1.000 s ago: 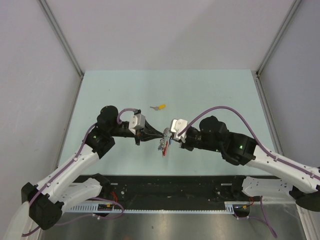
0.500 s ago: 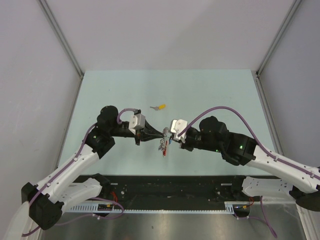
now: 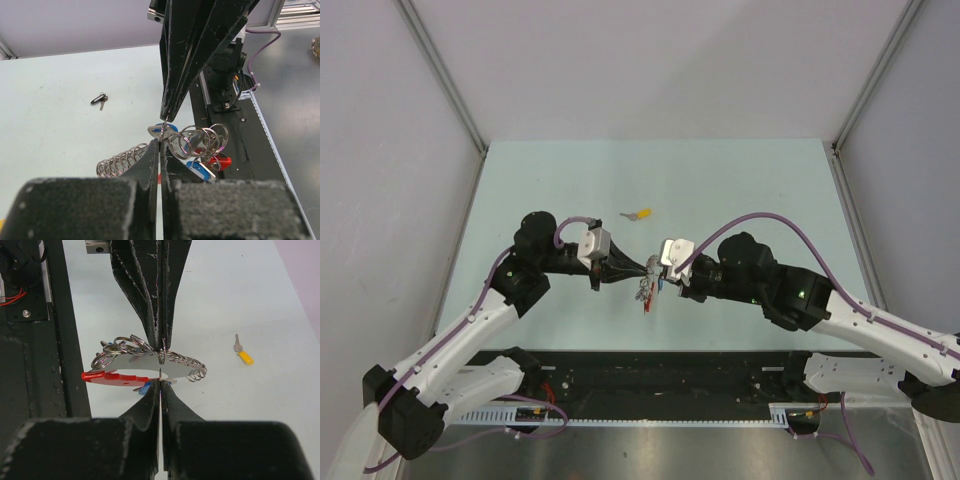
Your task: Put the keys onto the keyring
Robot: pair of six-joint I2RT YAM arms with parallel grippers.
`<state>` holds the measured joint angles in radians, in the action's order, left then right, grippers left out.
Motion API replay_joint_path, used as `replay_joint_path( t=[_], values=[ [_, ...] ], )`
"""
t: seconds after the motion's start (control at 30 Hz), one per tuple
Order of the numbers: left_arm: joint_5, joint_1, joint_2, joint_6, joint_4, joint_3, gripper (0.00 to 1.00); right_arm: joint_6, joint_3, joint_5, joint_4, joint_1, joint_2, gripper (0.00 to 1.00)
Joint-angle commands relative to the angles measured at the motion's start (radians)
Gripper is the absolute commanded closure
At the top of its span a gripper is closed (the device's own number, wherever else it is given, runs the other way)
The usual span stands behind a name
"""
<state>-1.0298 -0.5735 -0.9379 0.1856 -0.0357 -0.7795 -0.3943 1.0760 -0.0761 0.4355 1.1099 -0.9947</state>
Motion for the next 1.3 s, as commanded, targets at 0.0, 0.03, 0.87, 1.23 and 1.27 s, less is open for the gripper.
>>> replay_joint_path(
  t=[0.0, 0.03, 0.87, 1.23, 1.27],
  values=[
    [-0.038, 0.004, 0.014, 0.02, -0.035, -0.001, 1.0, -0.002, 0.048, 0.009, -0.041, 0.005, 0.001, 1.0],
    [-0.036, 0.004, 0.014, 0.02, -0.035, -0.001, 1.0, 0.0, 0.048, 0.009, -0.041, 0.007, -0.001, 1.0],
    [-0.039, 0.003, 0.007, 0.025, -0.027, -0.003, 1.0, 0.011, 0.048, -0.001, -0.06, 0.007, 0.001, 1.0],
    [-0.044, -0.002, 0.004, 0.025, -0.023, -0.004, 1.0, 0.029, 0.05, -0.014, -0.075, 0.007, -0.009, 1.0],
    [-0.042, -0.006, 0.002, 0.026, -0.021, -0.004, 1.0, 0.034, 0.048, -0.014, -0.076, 0.007, -0.009, 1.0]
  ],
)
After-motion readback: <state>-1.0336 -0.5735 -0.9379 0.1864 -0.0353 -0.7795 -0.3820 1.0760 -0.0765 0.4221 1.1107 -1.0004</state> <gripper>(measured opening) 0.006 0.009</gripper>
